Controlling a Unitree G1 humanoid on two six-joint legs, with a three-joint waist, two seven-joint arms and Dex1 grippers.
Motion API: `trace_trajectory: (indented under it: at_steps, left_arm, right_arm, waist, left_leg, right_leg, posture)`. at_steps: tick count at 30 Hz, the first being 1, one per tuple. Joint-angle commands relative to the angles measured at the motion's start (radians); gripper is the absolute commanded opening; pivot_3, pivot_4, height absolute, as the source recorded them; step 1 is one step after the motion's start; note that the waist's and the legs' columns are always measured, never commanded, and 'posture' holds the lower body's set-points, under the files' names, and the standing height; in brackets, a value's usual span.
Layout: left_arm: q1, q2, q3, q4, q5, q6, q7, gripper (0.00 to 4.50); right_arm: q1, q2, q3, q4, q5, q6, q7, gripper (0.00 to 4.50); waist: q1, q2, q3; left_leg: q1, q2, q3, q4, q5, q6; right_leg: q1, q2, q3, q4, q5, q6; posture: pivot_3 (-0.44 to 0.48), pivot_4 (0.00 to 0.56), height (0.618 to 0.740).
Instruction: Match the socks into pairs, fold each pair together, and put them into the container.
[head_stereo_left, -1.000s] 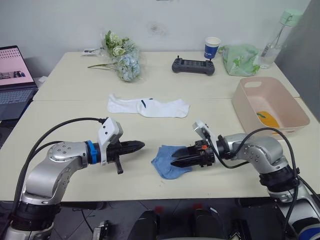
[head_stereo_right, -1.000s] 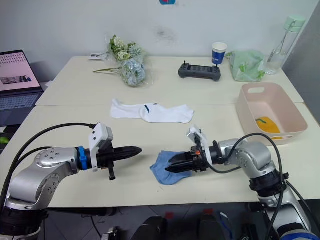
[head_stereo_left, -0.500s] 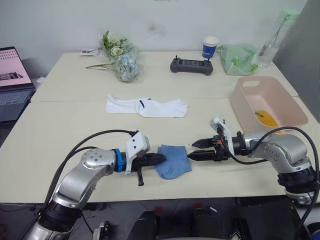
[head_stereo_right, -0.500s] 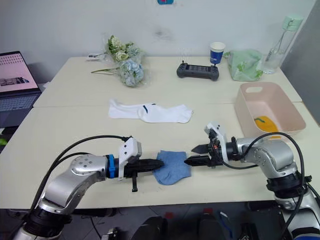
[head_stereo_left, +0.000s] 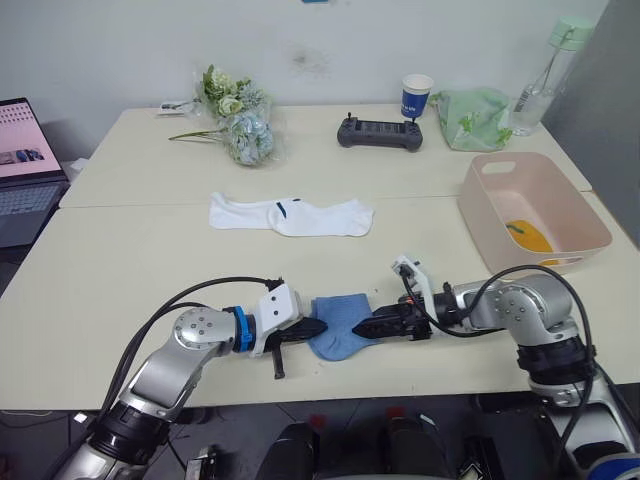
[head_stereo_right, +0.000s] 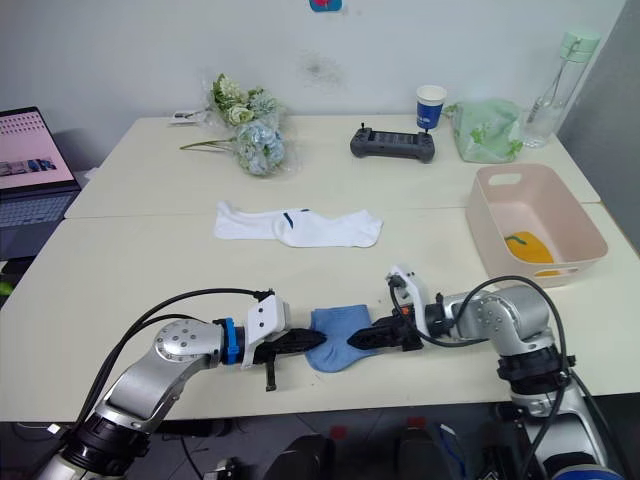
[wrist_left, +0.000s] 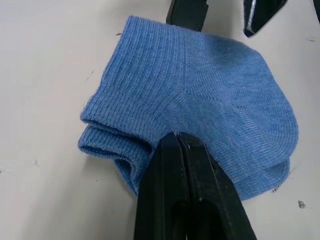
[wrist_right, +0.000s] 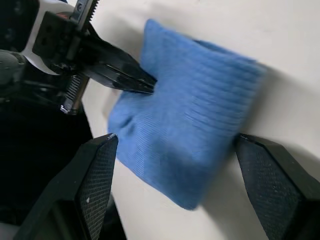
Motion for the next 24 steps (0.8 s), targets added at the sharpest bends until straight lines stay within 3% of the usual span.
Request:
trace_trajectory:
  at_steps: [1,9,12,21,24]
  left_arm:
    - [0.036,0.022,-0.011,0.018,0.025,0.049,0.002,0.00]
    - [0.036,0.024,0.018,0.000,0.006,0.073,0.002,0.00]
    - [0.036,0.028,0.026,0.003,0.003,0.075,0.000,0.00]
    - [0.032,0.025,0.035,0.005,-0.002,0.067,-0.007,0.00]
    - [0.026,0.016,0.071,-0.009,-0.049,0.090,-0.009,0.00]
  right_arm:
    - [-0.032,0.063,-0.034,0.037,0.027,0.025,-0.021,3.91]
    - [-0.052,0.133,-0.033,0.091,0.000,0.014,-0.049,3.91]
    - [-0.046,0.130,-0.032,0.090,-0.004,0.006,-0.049,3.35]
    - [-0.041,0.123,-0.029,0.083,-0.005,-0.003,-0.050,0.17]
    - [-0.035,0.111,-0.023,0.062,-0.007,-0.019,-0.047,0.02]
  waist:
    - [0.000,0.000,0.000]
    - [-0.001,0.001,-0.001]
    - [-0.002,0.001,-0.001]
    - [-0.002,0.001,-0.001]
    - [-0.002,0.001,-0.001]
  left_leg:
    - [0.000,0.000,0.000,0.000,0.000,0.000]
    - [0.000,0.000,0.000,-0.001,0.000,0.000]
    - [0.001,0.000,0.000,-0.001,0.000,0.000]
    - [0.001,0.000,0.000,-0.001,0.000,0.000]
    - [0.001,0.000,0.000,-0.001,0.000,0.000]
  right_leg:
    - [0.000,0.000,0.000,0.000,0.000,0.000]
    - [-0.001,0.001,0.000,0.000,0.000,0.000]
    - [-0.001,0.001,0.000,0.001,0.000,0.000]
    - [-0.001,0.001,0.000,0.001,0.000,0.000]
    - [-0.001,0.001,0.000,0.001,0.000,0.000]
  posture:
    - [0.000,0.150,0.740]
    - [0.000,0.150,0.740]
    - [0.000,0.150,0.740]
    - [0.000,0.150,0.740]
    - [0.000,0.150,0.740]
